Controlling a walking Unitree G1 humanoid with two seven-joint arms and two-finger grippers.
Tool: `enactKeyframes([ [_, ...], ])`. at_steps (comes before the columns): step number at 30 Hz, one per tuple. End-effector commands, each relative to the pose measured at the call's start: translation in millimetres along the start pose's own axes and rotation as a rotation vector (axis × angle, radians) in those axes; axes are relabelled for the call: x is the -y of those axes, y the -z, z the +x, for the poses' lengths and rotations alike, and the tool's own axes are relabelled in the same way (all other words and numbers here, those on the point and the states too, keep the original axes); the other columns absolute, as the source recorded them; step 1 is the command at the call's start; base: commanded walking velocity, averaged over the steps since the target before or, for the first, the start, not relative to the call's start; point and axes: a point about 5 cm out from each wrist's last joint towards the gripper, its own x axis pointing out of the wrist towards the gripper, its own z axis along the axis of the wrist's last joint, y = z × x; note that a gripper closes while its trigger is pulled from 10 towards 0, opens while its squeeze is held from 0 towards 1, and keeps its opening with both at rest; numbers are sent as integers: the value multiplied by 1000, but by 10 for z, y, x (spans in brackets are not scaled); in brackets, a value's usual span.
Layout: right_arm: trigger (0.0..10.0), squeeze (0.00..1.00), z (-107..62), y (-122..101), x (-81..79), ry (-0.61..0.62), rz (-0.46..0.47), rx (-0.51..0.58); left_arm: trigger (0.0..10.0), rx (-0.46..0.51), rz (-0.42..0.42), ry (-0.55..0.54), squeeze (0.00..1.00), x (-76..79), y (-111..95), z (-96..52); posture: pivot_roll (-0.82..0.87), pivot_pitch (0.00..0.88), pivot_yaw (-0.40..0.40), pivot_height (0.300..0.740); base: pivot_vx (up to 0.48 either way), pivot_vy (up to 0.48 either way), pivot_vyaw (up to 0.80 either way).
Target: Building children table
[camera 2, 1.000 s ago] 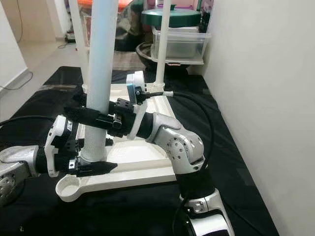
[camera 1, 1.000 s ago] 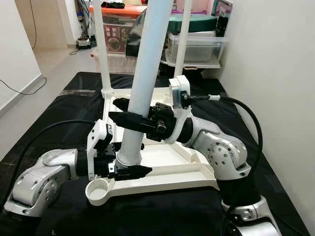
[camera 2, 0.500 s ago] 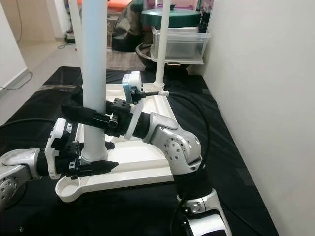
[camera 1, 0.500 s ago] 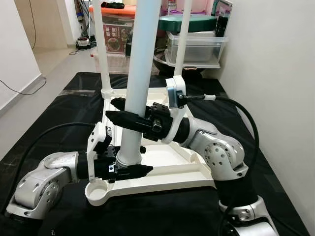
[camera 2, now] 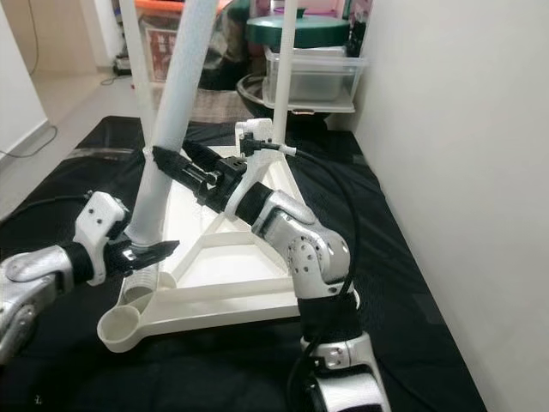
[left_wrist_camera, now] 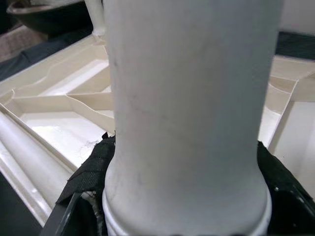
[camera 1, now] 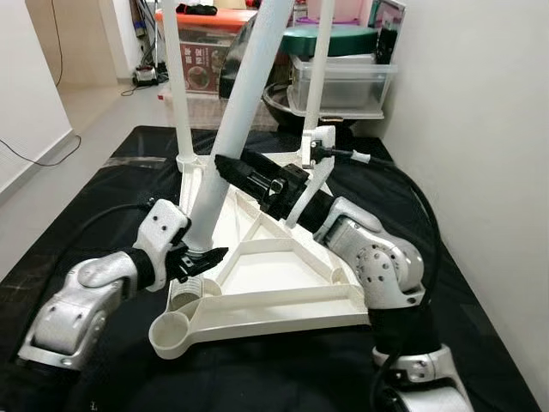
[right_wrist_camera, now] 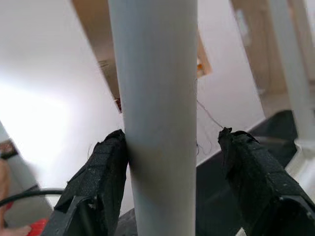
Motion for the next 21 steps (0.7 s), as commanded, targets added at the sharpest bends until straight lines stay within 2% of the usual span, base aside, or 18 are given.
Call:
enactKeyframes([
  [1,10000,0,-12,73,34,63,51,12,3843,37,46,27,0,85,-63,64,87,0,-109,740,0,0,0],
  [6,10000,0,9,102,13,71,74,17,3843,38,50,33,0,104,-67,89,87,0,-109,740,0,0,0],
  [8,10000,0,75,197,-49,73,112,20,5255,49,62,69,0,186,-105,186,97,0,-112,740,0,0,0],
  [11,10000,0,98,231,-73,71,121,21,5255,55,66,88,0,226,-124,227,97,0,-112,740,0,0,0],
  [12,10000,0,116,257,-92,71,126,22,6431,58,70,112,0,277,-137,265,94,0,-111,740,0,0,0],
  [13,10000,0,126,270,-100,73,123,22,6863,58,78,136,0,328,-139,295,92,0,-111,740,0,0,0],
  [21,10000,0,132,265,-86,102,104,33,7529,51,86,174,0,446,-121,350,90,0,-107,740,0,0,0],
])
